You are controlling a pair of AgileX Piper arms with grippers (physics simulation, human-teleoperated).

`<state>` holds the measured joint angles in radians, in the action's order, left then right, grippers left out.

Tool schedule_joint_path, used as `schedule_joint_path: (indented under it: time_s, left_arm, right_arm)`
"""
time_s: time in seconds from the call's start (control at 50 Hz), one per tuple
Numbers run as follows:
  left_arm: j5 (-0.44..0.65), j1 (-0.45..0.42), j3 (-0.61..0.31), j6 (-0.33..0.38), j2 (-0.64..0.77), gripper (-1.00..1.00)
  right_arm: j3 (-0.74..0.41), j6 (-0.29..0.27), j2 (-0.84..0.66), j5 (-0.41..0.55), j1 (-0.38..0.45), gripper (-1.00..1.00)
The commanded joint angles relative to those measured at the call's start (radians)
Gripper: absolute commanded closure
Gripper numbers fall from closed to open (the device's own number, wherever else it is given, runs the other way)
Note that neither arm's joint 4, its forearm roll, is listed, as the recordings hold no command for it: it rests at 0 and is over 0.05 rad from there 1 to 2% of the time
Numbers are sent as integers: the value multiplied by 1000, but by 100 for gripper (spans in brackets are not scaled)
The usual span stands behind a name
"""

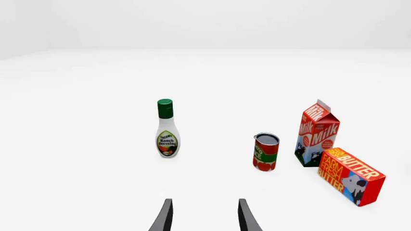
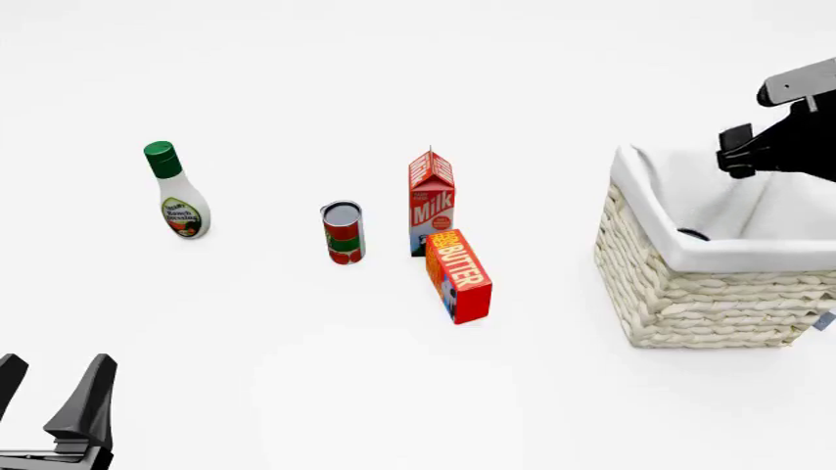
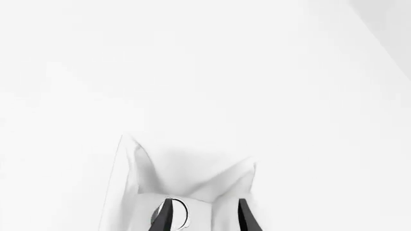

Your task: Pick the alphabet soup and place it in the basket.

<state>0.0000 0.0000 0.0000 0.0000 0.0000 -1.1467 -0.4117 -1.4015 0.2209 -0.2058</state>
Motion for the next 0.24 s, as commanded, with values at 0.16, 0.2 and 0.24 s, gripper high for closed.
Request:
schedule_joint_path:
  time_s: [0.16,0.2,0.24]
  left_arm:
    - [0,0,0,0,0,-100]
    - [0,0,0,0,0,-100]
    - [0,0,0,0,0,-100]
  right_arm:
    - [-19,116,423,156,63,-100]
    - [1,119,476,154,68,-100]
    - [25,154,566,163,103,-100]
